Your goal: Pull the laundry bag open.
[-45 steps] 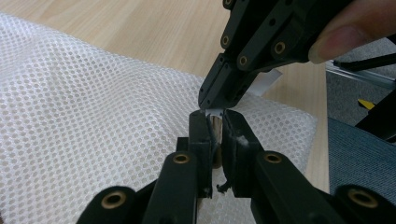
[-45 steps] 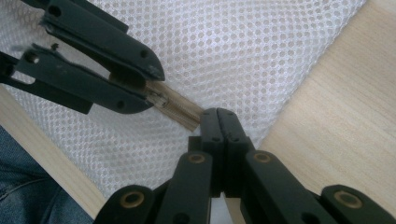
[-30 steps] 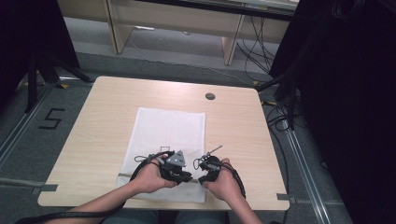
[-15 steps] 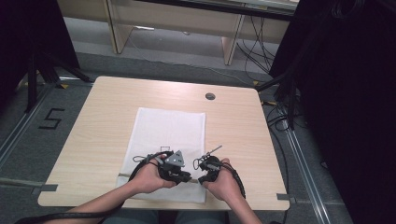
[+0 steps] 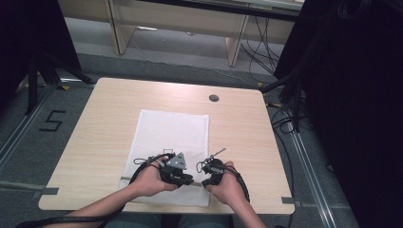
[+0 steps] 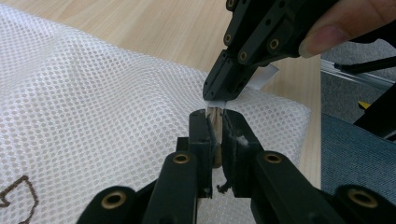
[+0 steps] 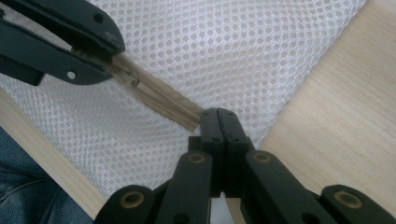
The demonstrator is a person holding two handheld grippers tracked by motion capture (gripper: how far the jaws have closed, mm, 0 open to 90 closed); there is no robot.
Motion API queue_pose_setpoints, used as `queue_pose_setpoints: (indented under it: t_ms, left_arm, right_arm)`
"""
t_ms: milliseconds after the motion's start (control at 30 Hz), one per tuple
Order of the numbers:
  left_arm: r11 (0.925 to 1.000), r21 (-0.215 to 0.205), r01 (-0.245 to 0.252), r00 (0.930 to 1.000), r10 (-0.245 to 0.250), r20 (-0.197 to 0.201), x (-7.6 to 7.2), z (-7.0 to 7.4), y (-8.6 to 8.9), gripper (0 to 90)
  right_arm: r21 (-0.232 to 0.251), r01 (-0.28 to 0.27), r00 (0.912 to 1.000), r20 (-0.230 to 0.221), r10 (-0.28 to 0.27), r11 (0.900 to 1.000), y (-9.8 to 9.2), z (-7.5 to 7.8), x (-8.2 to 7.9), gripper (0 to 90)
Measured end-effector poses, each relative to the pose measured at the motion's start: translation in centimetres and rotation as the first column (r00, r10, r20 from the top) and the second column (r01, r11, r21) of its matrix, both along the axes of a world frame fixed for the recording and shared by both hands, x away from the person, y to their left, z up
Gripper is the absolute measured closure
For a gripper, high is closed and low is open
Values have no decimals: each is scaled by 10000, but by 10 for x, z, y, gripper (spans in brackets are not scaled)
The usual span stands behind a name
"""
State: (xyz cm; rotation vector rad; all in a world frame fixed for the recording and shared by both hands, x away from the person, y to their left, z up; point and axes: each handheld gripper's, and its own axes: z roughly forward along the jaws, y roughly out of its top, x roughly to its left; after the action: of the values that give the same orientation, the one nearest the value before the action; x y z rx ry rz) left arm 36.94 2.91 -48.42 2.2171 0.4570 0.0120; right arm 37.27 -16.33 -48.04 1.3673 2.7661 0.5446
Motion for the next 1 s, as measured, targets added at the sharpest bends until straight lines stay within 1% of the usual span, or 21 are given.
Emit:
queue_pose_setpoints:
  t_ms: [33,67,100,267,300,333,367,400,433,467,500,600,700,733,867,933,1000]
  left_arm:
    - [10000,78,61,9999,-62,108,0,1,1,824]
    - [10000,17,-78,10000,78,-29,0,1,1,824]
    - [10000,33,-56,10000,56,-9,0,0,1,824]
    - [10000,59,-32,10000,32,-10,0,1,3,824]
    - [10000,61,-19,10000,19,47,0,1,3,824]
    - [10000,23,-80,10000,80,-20,-1,1,3,824]
    - [10000,2,-58,10000,58,-27,0,1,3,824]
    - [10000,41,77,9999,-77,93,0,1,4,824]
    - [10000,14,-45,10000,45,-11,-1,1,3,824]
    - [10000,6,-37,10000,37,19,-1,1,3,824]
    - [9999,119,-6,10000,5,92,-1,1,4,824]
    - [10000,-12,-27,10000,27,18,-1,1,3,824]
    - [9999,110,5,9999,-6,109,0,2,5,824]
    - [9999,52,89,9999,-89,142,0,2,5,824]
    - [10000,28,-48,10000,48,41,-1,2,6,824]
    - [10000,93,-3,9999,2,109,-1,3,7,824]
    - [10000,61,-31,10000,30,79,-1,3,7,824]
  right_arm:
    - [-34,-17,10000,50,17,10000,0,0,0,900]
    - [-4,-34,10000,43,34,10000,0,0,0,900]
    - [41,-63,9999,139,62,10000,0,-1,0,900]
    - [3,-64,9999,158,64,10000,0,-1,0,900]
    - [2,-58,9999,151,58,10000,0,-1,0,900]
    - [-8,0,10000,-6,0,10000,0,0,0,900]
    - [-31,12,10000,23,-12,10000,0,0,0,900]
    - [-10,19,10000,21,-19,10000,0,0,0,900]
    - [-3,4,10000,32,-4,10000,0,0,0,900]
    - [8,-1,10000,24,1,10000,0,0,0,900]
    - [-1,5,10000,23,-5,10000,0,0,0,900]
    - [15,2,10000,20,-2,10000,-1,0,0,900]
    - [-14,45,10000,-4,-45,10000,-1,0,0,900]
    - [-30,99,9999,-34,-99,9999,0,1,0,900]
    - [-21,46,10000,6,-46,10000,0,0,0,900]
    - [11,-2,10000,16,2,10000,0,0,0,900]
    - [-9,37,10000,13,-37,10000,-1,0,0,900]
